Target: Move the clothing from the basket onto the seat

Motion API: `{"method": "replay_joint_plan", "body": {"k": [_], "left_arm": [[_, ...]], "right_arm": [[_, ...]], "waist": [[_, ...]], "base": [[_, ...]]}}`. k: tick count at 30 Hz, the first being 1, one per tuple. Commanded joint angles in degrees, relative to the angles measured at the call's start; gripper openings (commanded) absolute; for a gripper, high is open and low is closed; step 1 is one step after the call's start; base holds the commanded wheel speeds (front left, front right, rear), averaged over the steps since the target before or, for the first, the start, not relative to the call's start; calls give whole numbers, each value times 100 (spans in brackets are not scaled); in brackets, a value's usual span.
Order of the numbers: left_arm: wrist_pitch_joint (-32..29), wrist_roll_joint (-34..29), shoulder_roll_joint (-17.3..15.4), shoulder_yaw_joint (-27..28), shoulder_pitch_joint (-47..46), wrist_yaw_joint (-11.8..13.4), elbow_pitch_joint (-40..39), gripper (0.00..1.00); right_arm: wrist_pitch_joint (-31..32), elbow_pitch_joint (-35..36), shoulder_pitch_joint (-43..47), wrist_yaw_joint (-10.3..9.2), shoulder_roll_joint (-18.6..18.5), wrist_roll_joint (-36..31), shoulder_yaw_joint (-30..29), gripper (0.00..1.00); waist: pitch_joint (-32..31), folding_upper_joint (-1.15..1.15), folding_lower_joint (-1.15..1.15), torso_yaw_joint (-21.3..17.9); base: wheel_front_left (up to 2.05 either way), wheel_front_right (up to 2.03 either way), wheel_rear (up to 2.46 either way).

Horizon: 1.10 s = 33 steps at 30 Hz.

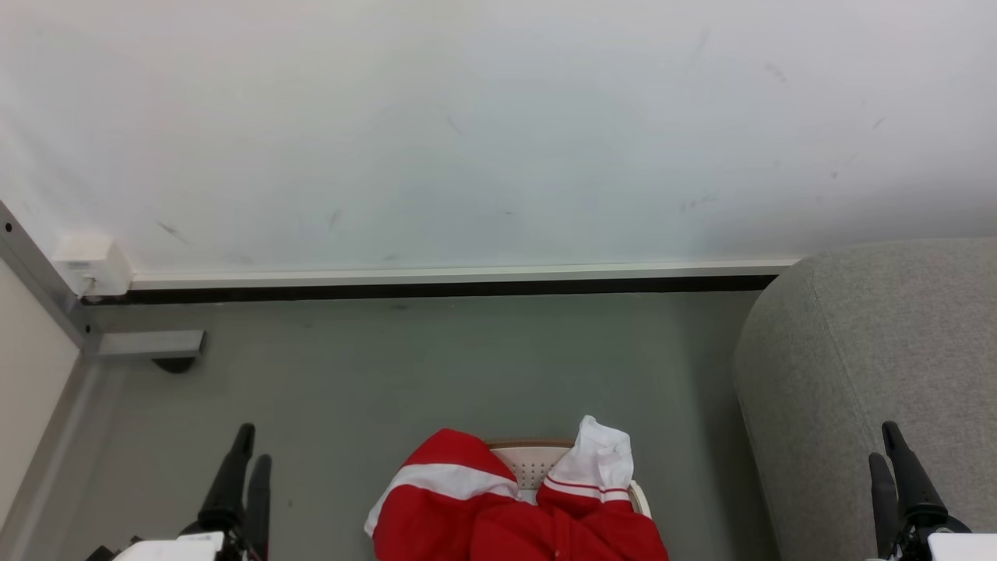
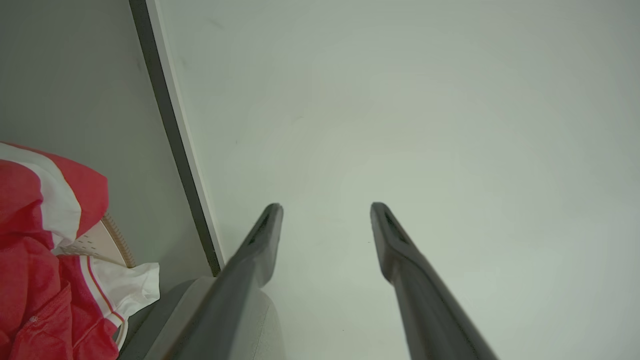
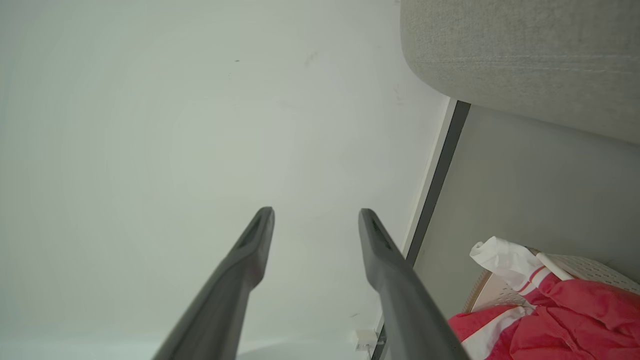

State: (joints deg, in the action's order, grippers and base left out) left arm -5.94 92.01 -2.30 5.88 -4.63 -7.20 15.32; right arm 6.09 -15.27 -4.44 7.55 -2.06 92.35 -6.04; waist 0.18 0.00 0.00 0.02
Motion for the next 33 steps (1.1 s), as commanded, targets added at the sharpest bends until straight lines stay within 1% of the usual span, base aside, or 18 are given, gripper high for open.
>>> {"method": "replay_joint_plan", "body": {"k": [1, 7, 13, 21, 23, 24, 33], "left_arm": [[59, -28, -27, -57, -100, -16, -95, 100], [232, -178, -31, -175, -73, -18, -86, 100], [418, -726, -35, -283, -57, 47, -102, 100], [614, -1684, -40, -424, -33, 185, -180, 100], [660, -1950, -41, -455, -24, 214, -211, 100], [660, -1950, -41, -455, -24, 214, -211, 100], [857, -3274, -46, -585, 27, 337, -339, 100]], "right_arm": [[-66, 96, -88, 0, -56, -59, 20, 100], [-247, 128, -41, -1, -91, -426, 122, 100], [-434, 269, 4, -2, -91, -1312, 181, 100], [-631, 439, 71, -2, -137, -2564, 355, 100], [-677, 459, 86, -2, -163, -2839, 404, 100], [-677, 459, 86, -2, -163, -2839, 404, 100], [-873, 431, 117, -3, -272, -3991, 571, 100]], "waist": [[0, 0, 0, 4], [0, 0, 0, 13], [-4, 0, 0, 21], [-10, 0, 0, 37], [-13, 0, 0, 40], [-13, 0, 0, 40], [-22, 0, 0, 36]], "base": [[0, 0, 0], [0, 0, 0], [0, 0, 0], [0, 0, 0], [0, 0, 0], [0, 0, 0], [0, 0, 0]]}}
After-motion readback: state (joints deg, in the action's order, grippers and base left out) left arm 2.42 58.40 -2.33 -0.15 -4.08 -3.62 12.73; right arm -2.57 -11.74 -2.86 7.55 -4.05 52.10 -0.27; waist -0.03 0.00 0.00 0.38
